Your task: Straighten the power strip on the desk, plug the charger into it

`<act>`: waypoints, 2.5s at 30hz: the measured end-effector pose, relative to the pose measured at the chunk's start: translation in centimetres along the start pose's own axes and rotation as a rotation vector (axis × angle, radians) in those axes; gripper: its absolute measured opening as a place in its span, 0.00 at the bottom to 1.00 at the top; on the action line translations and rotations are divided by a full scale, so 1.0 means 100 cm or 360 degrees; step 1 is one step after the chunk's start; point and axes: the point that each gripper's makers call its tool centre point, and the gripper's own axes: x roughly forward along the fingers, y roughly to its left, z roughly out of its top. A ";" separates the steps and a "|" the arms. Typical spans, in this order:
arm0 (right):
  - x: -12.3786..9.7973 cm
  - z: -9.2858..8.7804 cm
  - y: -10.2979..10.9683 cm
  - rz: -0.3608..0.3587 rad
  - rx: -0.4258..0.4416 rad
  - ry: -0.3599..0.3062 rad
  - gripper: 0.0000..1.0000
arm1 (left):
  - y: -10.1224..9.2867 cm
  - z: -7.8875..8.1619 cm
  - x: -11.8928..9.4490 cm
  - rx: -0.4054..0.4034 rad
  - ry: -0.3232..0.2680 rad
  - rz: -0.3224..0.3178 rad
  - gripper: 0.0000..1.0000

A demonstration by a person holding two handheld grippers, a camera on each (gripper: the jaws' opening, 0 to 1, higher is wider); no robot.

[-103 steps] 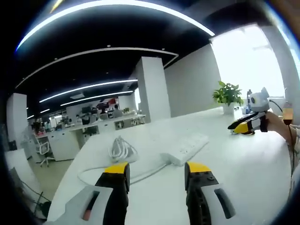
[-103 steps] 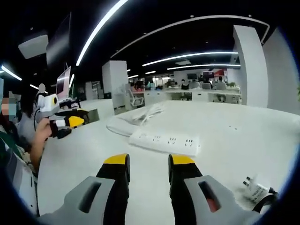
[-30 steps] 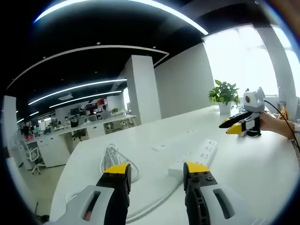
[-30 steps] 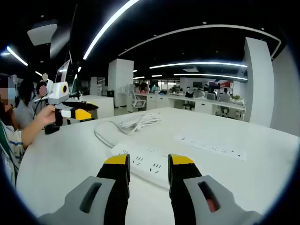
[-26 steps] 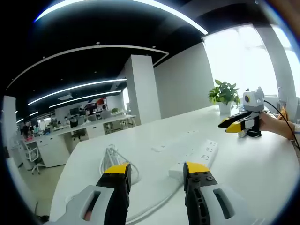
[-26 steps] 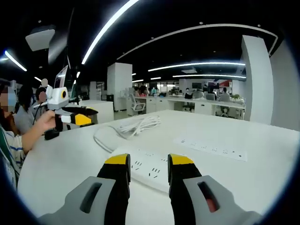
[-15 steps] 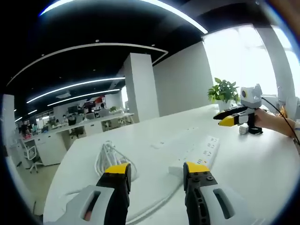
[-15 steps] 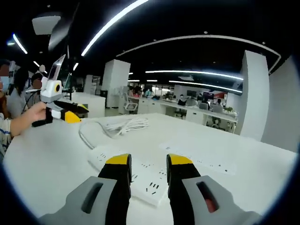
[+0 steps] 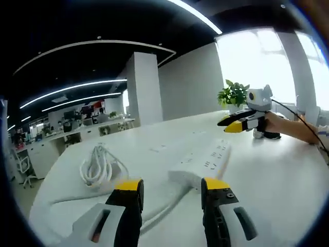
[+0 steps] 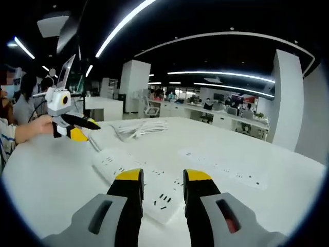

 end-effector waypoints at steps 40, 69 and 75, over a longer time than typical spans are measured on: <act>-0.002 -0.045 -0.004 0.0153 0.0135 0.0132 0.35 | -0.054 -0.027 0.038 0.0026 0.0137 -0.0262 0.30; 0.000 -0.054 0.006 0.0238 0.0087 0.0206 0.40 | -0.057 -0.029 0.041 0.0033 0.0151 -0.0251 0.33; 0.001 -0.054 0.003 0.0220 0.0103 0.0211 0.40 | -0.056 -0.029 0.042 0.0019 0.0151 -0.0241 0.32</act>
